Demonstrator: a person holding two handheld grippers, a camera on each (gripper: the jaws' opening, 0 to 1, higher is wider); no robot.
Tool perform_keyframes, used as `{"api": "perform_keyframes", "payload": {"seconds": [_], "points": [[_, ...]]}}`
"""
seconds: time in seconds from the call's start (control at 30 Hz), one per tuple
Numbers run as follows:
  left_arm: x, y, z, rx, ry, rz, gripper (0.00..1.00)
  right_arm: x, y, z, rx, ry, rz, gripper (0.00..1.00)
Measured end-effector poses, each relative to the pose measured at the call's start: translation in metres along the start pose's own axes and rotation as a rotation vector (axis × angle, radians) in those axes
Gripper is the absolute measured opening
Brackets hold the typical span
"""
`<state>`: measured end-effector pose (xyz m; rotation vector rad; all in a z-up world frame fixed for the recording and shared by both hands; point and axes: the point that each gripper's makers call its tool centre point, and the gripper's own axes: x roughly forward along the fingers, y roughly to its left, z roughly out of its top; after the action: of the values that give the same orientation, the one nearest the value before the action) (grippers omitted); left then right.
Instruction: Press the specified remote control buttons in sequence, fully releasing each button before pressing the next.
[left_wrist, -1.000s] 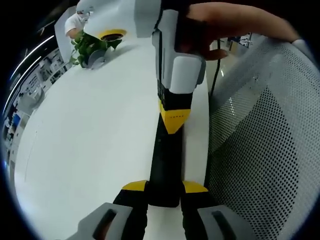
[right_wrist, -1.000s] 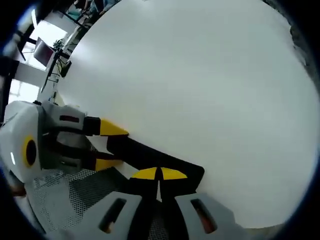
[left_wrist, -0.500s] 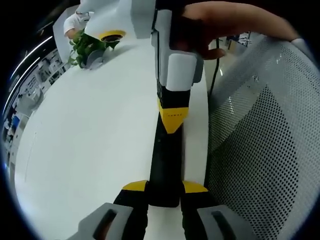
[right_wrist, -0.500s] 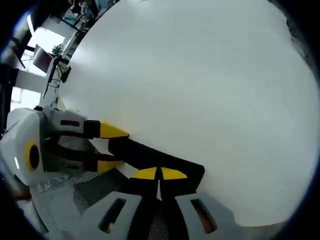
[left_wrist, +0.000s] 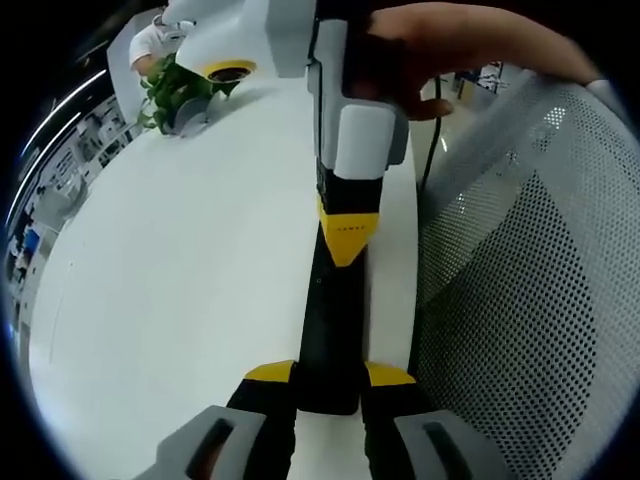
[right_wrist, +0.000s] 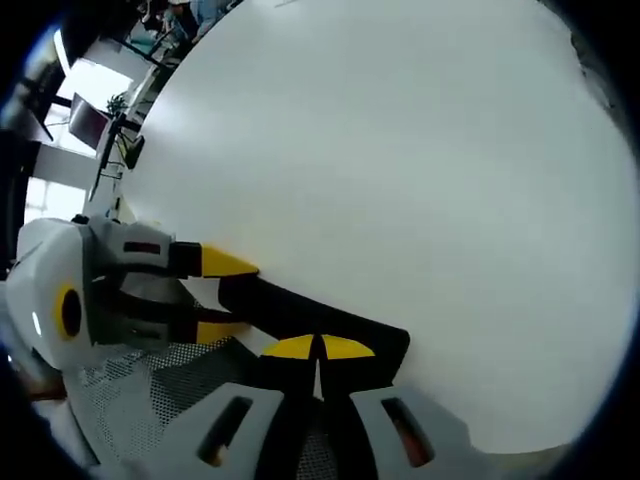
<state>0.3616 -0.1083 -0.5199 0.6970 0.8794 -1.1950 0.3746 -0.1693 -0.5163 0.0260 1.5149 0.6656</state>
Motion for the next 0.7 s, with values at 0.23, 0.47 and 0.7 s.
{"api": "perform_keyframes", "payload": {"seconds": [0.23,0.47,0.7], "points": [[0.000,0.000,0.000,-0.003,-0.005,0.000,0.24,-0.002,-0.002,-0.006,0.033,0.034,-0.003,0.00],[0.000,0.000,0.000,0.001,-0.013,0.001,0.24,-0.004,-0.003,-0.011,0.038,0.051,-0.016,0.00],[0.000,0.000,0.000,0.007,-0.028,-0.002,0.24,-0.005,-0.004,-0.017,0.084,0.050,0.000,0.00]]}}
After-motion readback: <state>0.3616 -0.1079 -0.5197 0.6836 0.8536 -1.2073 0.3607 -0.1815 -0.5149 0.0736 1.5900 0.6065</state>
